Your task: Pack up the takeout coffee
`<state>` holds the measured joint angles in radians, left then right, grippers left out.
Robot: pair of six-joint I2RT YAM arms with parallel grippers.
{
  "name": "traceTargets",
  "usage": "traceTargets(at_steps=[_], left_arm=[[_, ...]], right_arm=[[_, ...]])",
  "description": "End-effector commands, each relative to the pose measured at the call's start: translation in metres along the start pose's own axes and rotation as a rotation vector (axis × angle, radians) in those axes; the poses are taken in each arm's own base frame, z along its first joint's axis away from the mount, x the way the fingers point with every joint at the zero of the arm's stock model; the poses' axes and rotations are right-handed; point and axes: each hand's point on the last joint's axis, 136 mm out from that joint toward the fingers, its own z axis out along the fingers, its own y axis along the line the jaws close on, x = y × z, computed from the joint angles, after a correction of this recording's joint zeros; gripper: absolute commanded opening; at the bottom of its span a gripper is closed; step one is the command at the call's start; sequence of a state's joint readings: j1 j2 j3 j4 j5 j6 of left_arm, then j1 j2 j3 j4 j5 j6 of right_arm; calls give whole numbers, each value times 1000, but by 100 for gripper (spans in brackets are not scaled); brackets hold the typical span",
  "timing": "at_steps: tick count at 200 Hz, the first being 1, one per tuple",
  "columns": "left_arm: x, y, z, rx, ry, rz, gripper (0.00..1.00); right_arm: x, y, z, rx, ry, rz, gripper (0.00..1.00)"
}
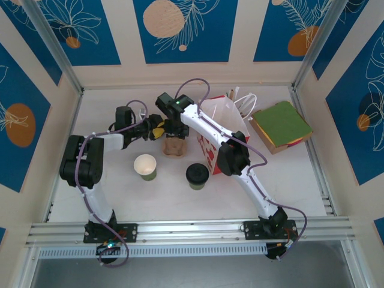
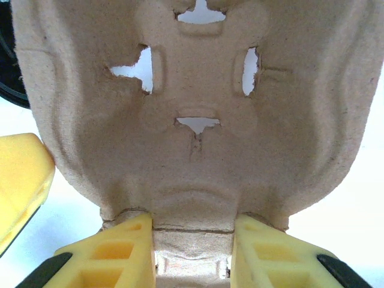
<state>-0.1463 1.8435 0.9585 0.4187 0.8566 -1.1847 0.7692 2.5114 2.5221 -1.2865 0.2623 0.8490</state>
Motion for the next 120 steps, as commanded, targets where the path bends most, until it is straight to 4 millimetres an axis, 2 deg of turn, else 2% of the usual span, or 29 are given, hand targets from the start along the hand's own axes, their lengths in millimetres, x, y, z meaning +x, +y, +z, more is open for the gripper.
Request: traceTargets(at_steps=[1,42,84,120], left_arm=[[5,0,-5,-30,-22,21,56],[1,-14,-13,15,-61,23,58],[0,-1,-10,-31,-50,3,58],[2,0,-7,-29,-25,1,58]], right_arm=[[2,4,-20,-21,-20,-10,30],[1,1,-19,-10,-20,-7,30],[0,3,-20,-18,-29,-16,30],[0,5,-19,-20,-31,-28,30]])
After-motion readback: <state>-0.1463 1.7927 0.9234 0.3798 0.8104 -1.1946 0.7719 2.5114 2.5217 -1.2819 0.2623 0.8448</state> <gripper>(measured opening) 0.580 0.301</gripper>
